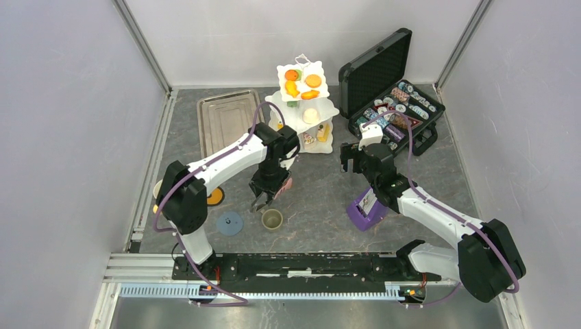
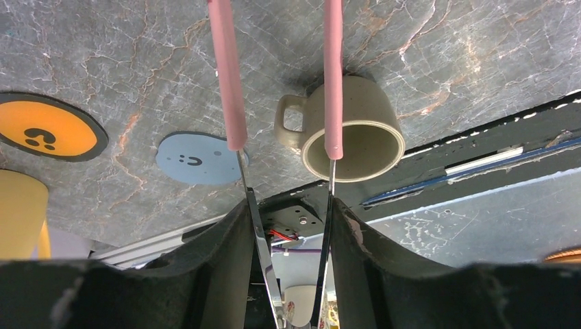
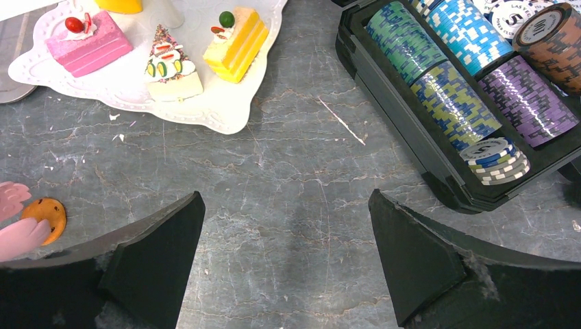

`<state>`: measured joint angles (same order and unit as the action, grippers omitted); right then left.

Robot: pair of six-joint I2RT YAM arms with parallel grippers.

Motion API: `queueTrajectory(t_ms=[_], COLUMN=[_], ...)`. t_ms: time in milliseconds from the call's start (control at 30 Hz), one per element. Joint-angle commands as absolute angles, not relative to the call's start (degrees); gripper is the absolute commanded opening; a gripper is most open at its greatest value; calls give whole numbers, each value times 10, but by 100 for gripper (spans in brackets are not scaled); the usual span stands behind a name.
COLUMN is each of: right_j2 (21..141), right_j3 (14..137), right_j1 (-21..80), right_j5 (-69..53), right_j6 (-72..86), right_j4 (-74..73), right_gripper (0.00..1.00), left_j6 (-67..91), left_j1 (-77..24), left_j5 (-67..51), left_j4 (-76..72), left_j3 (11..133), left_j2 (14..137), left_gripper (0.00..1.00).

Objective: Serve the afternoon tea

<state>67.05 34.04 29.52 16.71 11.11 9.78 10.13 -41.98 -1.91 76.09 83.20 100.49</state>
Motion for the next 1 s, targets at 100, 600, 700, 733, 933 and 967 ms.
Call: queueTrajectory(t_ms=[100, 600, 700, 733, 933, 967], right_j2=[666, 665, 665, 666, 666, 665], right_j3=[353, 354, 354, 354, 354, 355], right_j1=[297, 297, 297, 297, 297, 297], right_j5=[169, 171, 172, 172, 170, 171], right_j6=[111, 111, 110, 110, 110, 111], right_j4=[113, 111, 112, 111, 112, 112], right_gripper=[98, 98, 98, 98, 98, 98], left_j6=[83, 76, 76, 76, 77, 77], left_j1=[-423, -422, -422, -423, -423, -423], left_j5=[-5, -14, -16, -16, -5, -4], left_j4=[754, 745, 746, 748, 761, 762], left_j3=[859, 866, 866, 866, 866, 866], left_j2=[1003, 1020, 1020, 1019, 1015, 1012], left_gripper=[52, 52, 51, 50, 45, 44])
